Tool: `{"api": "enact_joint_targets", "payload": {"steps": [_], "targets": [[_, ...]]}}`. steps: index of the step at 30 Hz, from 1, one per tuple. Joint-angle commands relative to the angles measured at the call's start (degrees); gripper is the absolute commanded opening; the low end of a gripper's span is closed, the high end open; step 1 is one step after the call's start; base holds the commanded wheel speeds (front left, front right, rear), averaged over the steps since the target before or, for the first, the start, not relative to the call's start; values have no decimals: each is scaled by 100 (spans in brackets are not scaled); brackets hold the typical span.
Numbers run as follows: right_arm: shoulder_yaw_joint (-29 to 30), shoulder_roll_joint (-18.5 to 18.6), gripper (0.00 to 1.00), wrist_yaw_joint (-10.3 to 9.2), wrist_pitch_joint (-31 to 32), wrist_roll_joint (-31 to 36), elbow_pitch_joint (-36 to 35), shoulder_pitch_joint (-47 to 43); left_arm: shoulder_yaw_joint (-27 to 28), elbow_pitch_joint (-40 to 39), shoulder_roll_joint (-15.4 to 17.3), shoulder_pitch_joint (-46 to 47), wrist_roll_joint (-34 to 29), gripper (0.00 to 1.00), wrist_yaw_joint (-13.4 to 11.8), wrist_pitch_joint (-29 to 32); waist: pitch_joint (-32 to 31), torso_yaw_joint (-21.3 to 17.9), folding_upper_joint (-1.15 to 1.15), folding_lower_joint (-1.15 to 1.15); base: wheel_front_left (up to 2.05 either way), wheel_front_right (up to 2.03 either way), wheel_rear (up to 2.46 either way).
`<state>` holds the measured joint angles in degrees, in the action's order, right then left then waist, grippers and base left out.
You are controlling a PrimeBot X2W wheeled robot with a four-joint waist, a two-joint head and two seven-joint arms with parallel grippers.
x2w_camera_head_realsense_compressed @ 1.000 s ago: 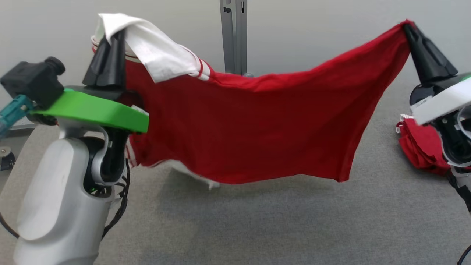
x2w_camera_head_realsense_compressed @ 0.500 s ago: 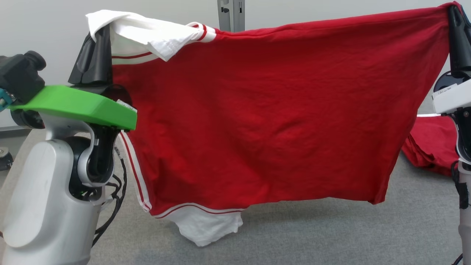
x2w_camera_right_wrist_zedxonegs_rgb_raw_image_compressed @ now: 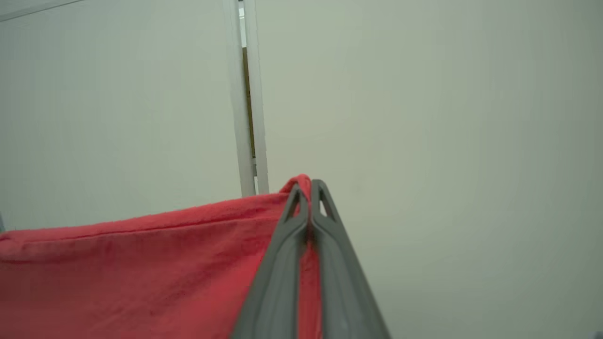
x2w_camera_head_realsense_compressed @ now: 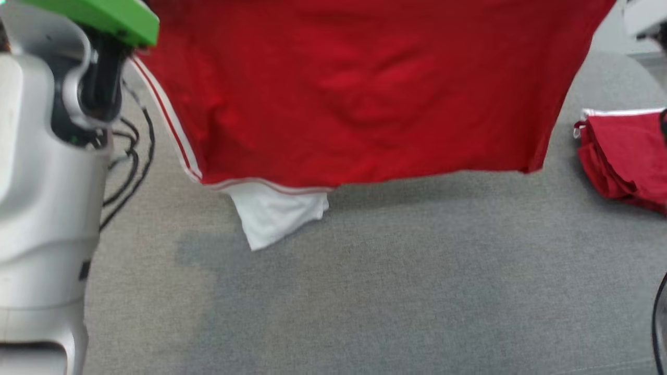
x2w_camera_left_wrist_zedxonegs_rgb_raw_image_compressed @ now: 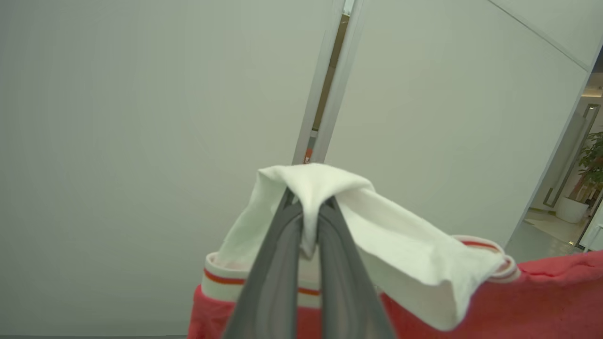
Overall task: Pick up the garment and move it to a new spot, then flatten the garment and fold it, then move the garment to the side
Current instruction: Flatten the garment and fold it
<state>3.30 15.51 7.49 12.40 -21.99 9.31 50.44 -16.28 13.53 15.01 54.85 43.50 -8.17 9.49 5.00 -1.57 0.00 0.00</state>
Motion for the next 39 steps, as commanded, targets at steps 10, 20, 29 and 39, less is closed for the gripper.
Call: {"api": "enact_joint_targets", "payload": {"steps": [10,20,29,39], "targets": [[-931,475,0,-4,-1867,401,3163,3037,-70,2727,-243,2977,-619,0,246,-809,2271,-278,0,0,0,0,0],[-738,219,0,-5,-2757,268,3654,3672,59,4231,-618,4166,-608,0,655,-2201,2500,-92,0,0,0,0,0],[-1003,214,0,-4,-2759,0,3437,2205,-143,4703,-859,3223,-704,0,1417,-2473,2389,101,0,0,0,0,0],[-2342,620,0,-3,-2760,-154,3806,390,-357,3962,-638,782,-931,0,1564,-2467,1439,396,0,0,0,0,0]]}}
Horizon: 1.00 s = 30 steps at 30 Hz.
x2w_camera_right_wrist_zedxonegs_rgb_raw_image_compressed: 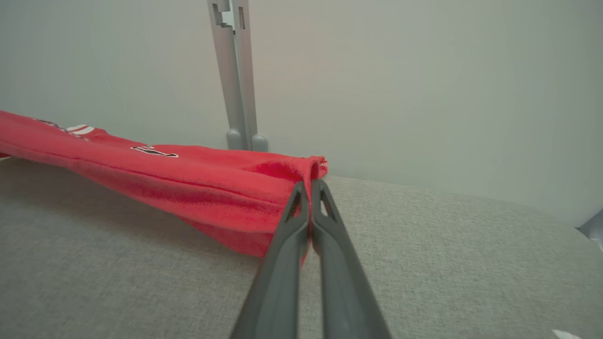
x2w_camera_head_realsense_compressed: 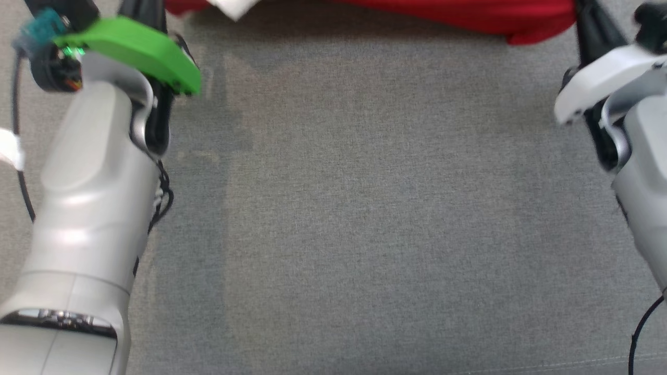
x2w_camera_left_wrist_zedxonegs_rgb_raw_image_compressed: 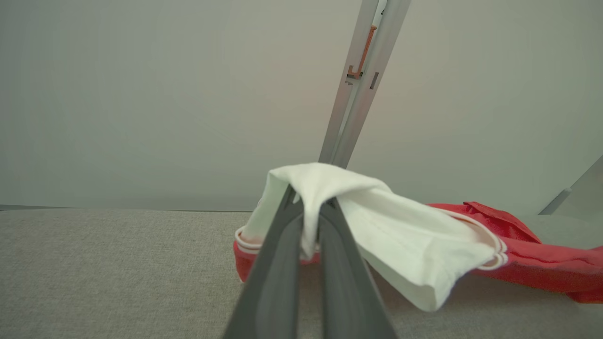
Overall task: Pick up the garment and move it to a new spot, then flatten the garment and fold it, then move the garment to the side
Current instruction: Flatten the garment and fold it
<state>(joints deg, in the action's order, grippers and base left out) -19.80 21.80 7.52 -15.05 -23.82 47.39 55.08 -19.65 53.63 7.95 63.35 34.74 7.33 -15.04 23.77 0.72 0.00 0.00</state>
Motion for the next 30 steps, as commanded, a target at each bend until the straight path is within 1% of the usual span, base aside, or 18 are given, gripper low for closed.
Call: {"api": "enact_joint_targets", "payload": {"steps": [1,6,10,13,15,20,25,27,30], "targets": [[-144,16,0,-8,-14,-23,47,-208,-102,-121,150,-302,-85,0,14,-15,-543,177,0,0,0,0,0],[-447,37,0,-8,-15,-453,186,-893,-480,-375,506,-1497,32,0,13,-16,-1159,281,0,0,0,0,0],[-695,50,0,-8,-15,-676,43,-1282,-834,-489,820,-2215,246,0,12,-17,-1529,345,0,0,0,0,0],[-826,105,0,-8,-16,-808,43,-1529,-1124,-631,981,-2645,397,0,13,-15,-1771,425,0,0,0,0,0],[-985,144,0,-8,-15,-856,73,-1675,-1341,-706,1062,-2841,455,0,13,-16,-1888,484,0,0,0,0,0],[-1512,284,0,-8,-15,-1092,190,-1982,-2087,-992,1290,-3255,575,0,12,9,-2153,553,0,0,0,0,0],[-2157,462,0,-8,148,-1518,122,-2258,-2766,-1365,1664,-3641,783,0,9,79,-2446,526,0,0,0,0,0],[-2377,557,0,-8,252,-1702,38,-2337,-2952,-1558,1790,-3777,952,0,8,116,-2502,508,0,0,0,0,0],[-2762,743,0,-7,481,-2022,-143,-2484,-3209,-1919,2080,-3981,1199,0,8,181,-2605,480,0,0,0,0,0]]}}
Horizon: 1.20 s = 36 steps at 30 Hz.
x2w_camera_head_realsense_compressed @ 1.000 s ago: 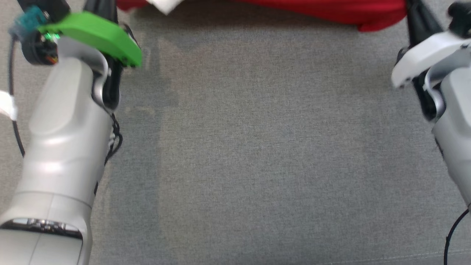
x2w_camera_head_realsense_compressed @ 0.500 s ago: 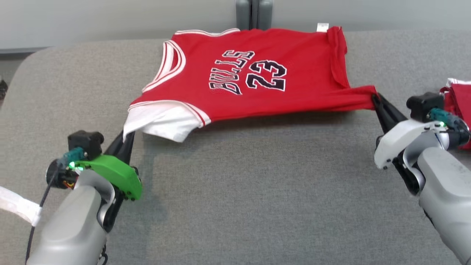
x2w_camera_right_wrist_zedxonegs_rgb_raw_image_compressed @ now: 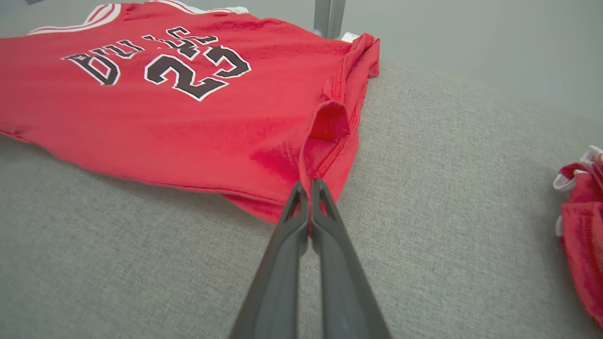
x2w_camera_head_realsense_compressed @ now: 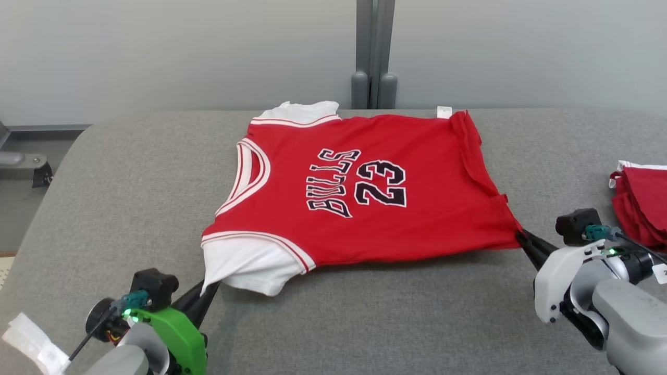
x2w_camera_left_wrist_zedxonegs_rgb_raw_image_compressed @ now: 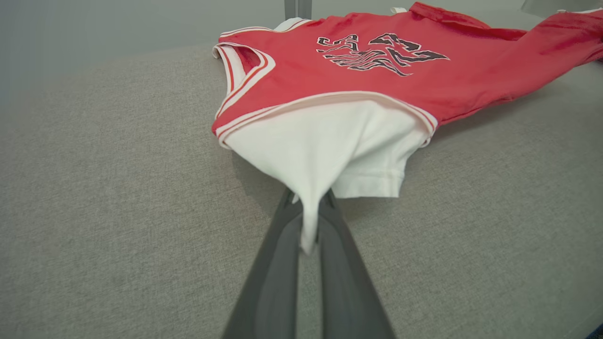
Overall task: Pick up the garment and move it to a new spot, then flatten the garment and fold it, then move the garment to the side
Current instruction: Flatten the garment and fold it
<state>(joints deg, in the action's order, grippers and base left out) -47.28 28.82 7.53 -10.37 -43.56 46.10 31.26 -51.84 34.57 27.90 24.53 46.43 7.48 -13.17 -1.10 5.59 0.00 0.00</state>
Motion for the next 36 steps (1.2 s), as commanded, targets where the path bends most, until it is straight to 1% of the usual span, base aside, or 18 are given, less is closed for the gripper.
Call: {"api": "enact_joint_targets", "payload": {"steps": [1,4,9,16,19,22,24,26,29,31,33,36], "targets": [[-149,102,0,-8,137,-229,-107,-169,-79,-165,180,-173,131,0,-6,14,-157,-15,0,0,0,0,0],[-492,355,0,-8,414,-596,-400,-304,-218,-498,463,-354,272,0,-6,15,-248,-26,0,0,0,0,0],[-984,785,0,-8,768,-1290,-999,-547,-523,-949,918,-641,210,0,-6,103,-381,-11,0,0,0,0,0],[-1519,1403,0,-8,1249,-1991,-1754,-693,-835,-1641,1488,-934,358,0,-6,481,-505,7,0,0,0,0,0],[-1710,1671,0,-8,1583,-2224,-2028,-736,-887,-1918,1684,-1046,546,0,-6,705,-519,2,0,0,0,0,0],[-1910,1929,0,-8,1991,-2476,-2437,-739,-912,-2267,1838,-1159,955,0,-5,1009,-481,-13,0,0,0,0,0],[-1969,2120,0,-8,2203,-2617,-2632,-692,-910,-2413,1976,-1095,976,0,-12,1131,-453,-16,0,0,0,0,0],[-1942,2206,0,-8,2233,-2644,-2761,-537,-888,-2476,2006,-987,932,0,-67,1188,-427,-23,0,0,0,0,0],[-1879,2222,0,-8,2226,-2728,-2805,-396,-867,-2526,2006,-842,857,0,-145,1261,-376,-29,0,0,0,0,0],[-1850,2208,0,-8,2260,-2752,-2770,-298,-854,-2560,1946,-698,793,0,-192,1337,-332,-26,0,0,0,0,0],[-1828,2184,0,-8,2242,-2651,-2695,-148,-811,-2551,1870,-554,761,0,-248,1376,-274,-42,0,0,0,0,0],[-1904,2071,0,-8,2267,-2460,-2593,71,-784,-2457,1776,-329,696,0,-261,1448,-164,-111,0,0,0,0,0]]}}
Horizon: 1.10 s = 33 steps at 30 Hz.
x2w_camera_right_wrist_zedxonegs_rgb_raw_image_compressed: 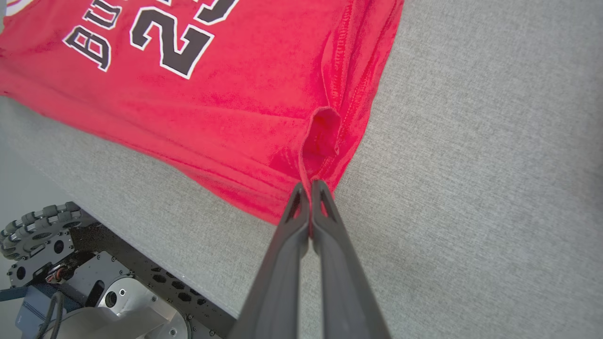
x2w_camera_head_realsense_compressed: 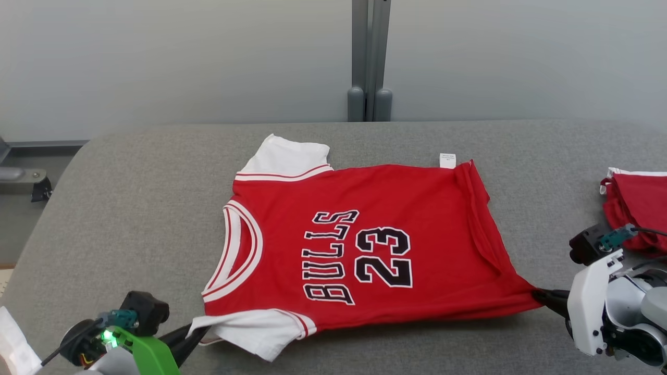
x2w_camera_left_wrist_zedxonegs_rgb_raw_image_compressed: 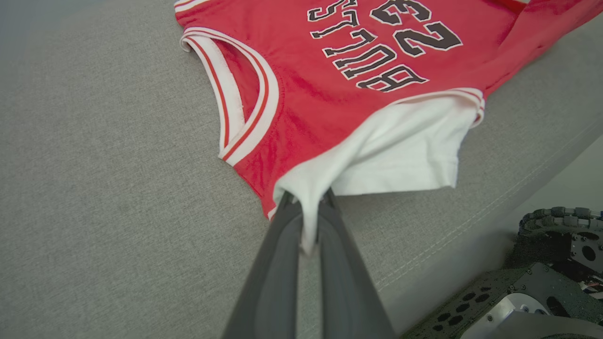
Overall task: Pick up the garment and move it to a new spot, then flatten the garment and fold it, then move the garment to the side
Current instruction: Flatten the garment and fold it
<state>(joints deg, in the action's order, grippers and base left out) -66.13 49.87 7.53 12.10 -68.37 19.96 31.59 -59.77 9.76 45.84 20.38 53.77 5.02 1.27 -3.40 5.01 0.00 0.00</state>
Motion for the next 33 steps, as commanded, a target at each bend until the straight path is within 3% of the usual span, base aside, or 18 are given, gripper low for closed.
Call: {"api": "enact_joint_targets", "payload": {"steps": [1,16,29,30,31,32,33], "targets": [[-25,-68,0,-8,16,61,61,98,1,67,-61,161,-63,0,-4,29,95,-70,0,0,0,0,0],[-257,-607,0,-8,-479,480,913,886,52,1268,-814,1362,-348,0,145,84,577,-358,0,0,0,0,0],[-522,-1025,0,-8,-970,513,1351,1416,-283,2378,-1337,2061,-466,0,234,70,974,-552,0,0,0,0,0],[-541,-1053,28,-8,-1033,537,1373,1449,-284,2473,-1377,2091,-454,0,235,53,996,-558,0,0,0,0,0],[-561,-1078,71,-8,-1150,581,1394,1485,-287,2592,-1429,2135,-449,0,237,29,1017,-563,0,0,0,0,0],[-567,-1091,100,-8,-1263,605,1415,1507,-291,2679,-1466,2170,-460,0,238,-14,1031,-565,0,0,0,0,0],[-576,-1111,100,-8,-1408,604,1443,1535,-269,2813,-1507,2204,-466,30,228,-68,1045,-564,0,0,0,0,0]]}}
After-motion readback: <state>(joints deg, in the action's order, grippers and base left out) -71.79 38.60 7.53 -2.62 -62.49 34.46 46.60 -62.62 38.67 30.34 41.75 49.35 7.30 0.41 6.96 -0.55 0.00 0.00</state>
